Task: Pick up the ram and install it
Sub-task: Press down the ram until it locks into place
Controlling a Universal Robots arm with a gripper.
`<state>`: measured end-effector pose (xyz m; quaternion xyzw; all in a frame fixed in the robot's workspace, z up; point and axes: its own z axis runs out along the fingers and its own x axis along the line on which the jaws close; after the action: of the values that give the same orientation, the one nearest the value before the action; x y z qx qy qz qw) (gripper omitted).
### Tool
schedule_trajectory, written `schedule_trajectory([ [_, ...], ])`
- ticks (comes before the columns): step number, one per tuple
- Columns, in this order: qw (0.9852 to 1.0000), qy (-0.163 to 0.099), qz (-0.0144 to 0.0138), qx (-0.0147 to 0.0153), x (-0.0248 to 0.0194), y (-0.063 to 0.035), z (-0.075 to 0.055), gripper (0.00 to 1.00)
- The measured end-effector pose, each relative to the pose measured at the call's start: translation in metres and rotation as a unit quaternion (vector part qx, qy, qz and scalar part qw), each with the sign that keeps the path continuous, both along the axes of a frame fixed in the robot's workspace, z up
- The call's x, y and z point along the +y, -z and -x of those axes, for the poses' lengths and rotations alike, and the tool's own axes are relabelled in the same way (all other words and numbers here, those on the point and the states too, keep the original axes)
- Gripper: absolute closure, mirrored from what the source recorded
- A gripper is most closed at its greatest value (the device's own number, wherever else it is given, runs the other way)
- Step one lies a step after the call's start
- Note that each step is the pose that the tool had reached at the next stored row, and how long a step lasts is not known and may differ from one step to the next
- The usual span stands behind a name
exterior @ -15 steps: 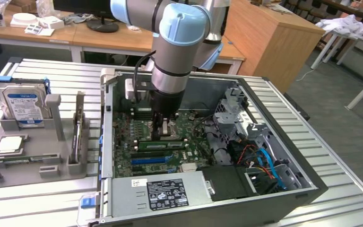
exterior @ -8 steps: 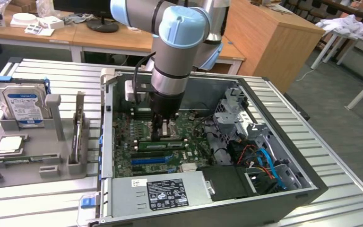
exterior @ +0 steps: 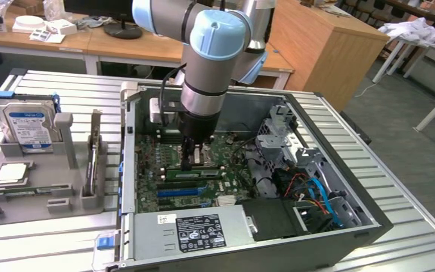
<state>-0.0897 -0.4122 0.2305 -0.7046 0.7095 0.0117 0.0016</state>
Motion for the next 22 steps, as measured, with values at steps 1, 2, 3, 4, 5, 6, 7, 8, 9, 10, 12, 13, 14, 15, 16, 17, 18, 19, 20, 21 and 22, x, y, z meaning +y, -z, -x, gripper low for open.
schedule_trajectory([
  [1, 1.0, 0.0, 0.0, 0.0, 0.0, 0.0, 0.0, 0.89],
  [2, 1.0, 0.0, 0.0, 0.0, 0.0, 0.0, 0.0, 0.89],
  [3, 1.0, 0.0, -0.0001, 0.0, 0.0, 0.0003, 0.0, 0.89],
  [4, 1.0, 0.0, -0.0002, -0.0001, 0.0001, 0.0008, 0.0, 0.89],
  [5, 1.0, 0.0, -0.0002, -0.0001, 0.0001, 0.0012, 0.0, 0.89],
  [6, 1.0, 0.0, -0.0001, 0.0, 0.0, 0.0015, 0.0, 0.89],
  [7, 1.0, 0.0, 0.0, 0.0, 0.0, 0.0015, 0.0, 0.89],
  [8, 1.0, 0.0, 0.0, 0.0, 0.0, 0.0015, 0.0, 0.89],
  [9, 1.0, 0.0, 0.0, 0.0, 0.0, 0.0016, 0.0, 0.89],
  [10, 1.0, 0.0, 0.0, 0.0, 0.0, 0.0016, 0.0, 0.89],
  [12, 1.0, 0.0, -0.0001, 0.0, 0.0, 0.0017, 0.0, 0.89],
  [13, 1.0, 0.0, -0.0001, -0.0001, 0.0, 0.002, 0.0, 0.89],
  [14, 1.0, 0.0, -0.0002, -0.0001, 0.0, 0.0024, 0.0, 0.89],
  [15, 1.0, 0.0, -0.0001, 0.0, 0.0, 0.0026, 0.0, 0.89],
  [16, 1.0, 0.0, 0.0, 0.0, -0.0001, 0.0028, 0.0, 0.89],
  [17, 1.0, 0.0, 0.0, 0.0, -0.0001, 0.0028, 0.0, 0.89],
  [18, 1.0, 0.0, 0.0, 0.0, -0.0001, 0.0029, 0.0, 0.89],
  [19, 1.0, 0.0, 0.0, 0.0, -0.0001, 0.0029, 0.0, 0.89],
  [20, 1.0, 0.0, 0.0, 0.0, -0.0001, 0.0029, 0.0, 0.89],
  [21, 1.0, 0.0, 0.0, 0.0, -0.0001, 0.0029, 0.0, 0.89],
  [22, 1.0, 0.0, -0.0002, 0.0, 0.0, 0.003, 0.0, 0.89],
])
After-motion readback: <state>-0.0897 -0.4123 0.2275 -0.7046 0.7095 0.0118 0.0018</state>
